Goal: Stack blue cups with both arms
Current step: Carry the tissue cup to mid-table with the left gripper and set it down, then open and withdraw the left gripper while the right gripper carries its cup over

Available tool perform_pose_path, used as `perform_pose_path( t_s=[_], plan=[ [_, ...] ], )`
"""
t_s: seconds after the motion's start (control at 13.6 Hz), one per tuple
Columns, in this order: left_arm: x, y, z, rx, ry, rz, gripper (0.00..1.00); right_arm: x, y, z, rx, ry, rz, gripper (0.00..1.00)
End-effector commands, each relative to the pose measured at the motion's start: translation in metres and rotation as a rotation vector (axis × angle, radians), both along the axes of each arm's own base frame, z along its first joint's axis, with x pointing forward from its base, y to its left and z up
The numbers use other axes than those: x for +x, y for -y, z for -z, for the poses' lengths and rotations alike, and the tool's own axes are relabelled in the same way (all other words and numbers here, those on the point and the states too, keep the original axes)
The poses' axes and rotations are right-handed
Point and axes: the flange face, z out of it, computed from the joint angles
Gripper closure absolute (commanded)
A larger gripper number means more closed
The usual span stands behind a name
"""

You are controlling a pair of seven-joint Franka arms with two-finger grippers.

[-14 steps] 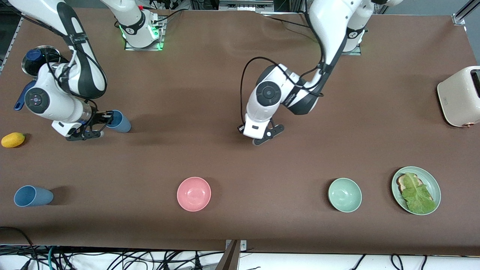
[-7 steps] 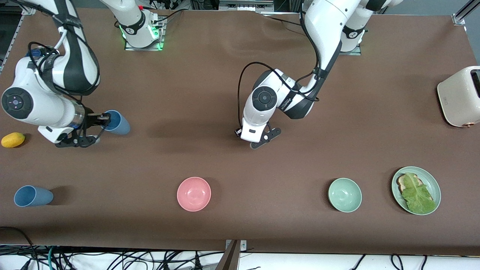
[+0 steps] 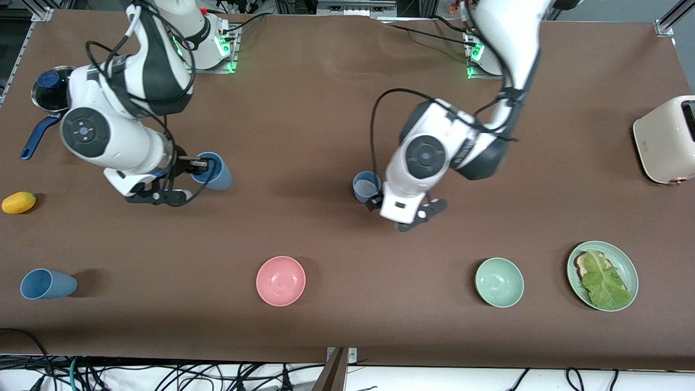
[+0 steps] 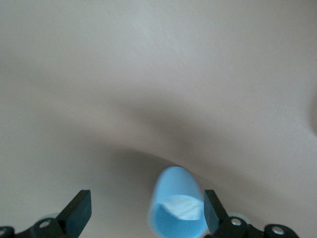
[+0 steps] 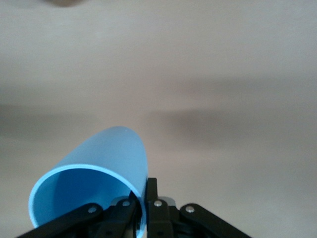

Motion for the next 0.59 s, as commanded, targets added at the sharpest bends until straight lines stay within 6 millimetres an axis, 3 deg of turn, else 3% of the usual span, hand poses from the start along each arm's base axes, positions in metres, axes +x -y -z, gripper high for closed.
perform_pose_path(
  t_s=[0.0,0.07,0.37,0.51],
  plan=[
    [0.019,-0.092,-0.024,-0.050,-0.076,0.129,0.00,-0.015,-0.065,-0.022,0.000,-0.005,0.097,1.00],
    [0.027,-0.129,-0.025,-0.065,-0.093,0.169,0.00,-0.018,-0.089,-0.021,-0.004,-0.006,0.137,1.00],
    [0.051,-0.271,-0.026,-0.114,-0.083,0.309,0.00,-0.053,-0.227,-0.015,-0.044,0.019,0.289,1.00],
    [0.054,-0.326,-0.031,-0.082,-0.070,0.357,0.00,-0.057,-0.289,-0.006,-0.043,0.050,0.371,1.00]
  ],
)
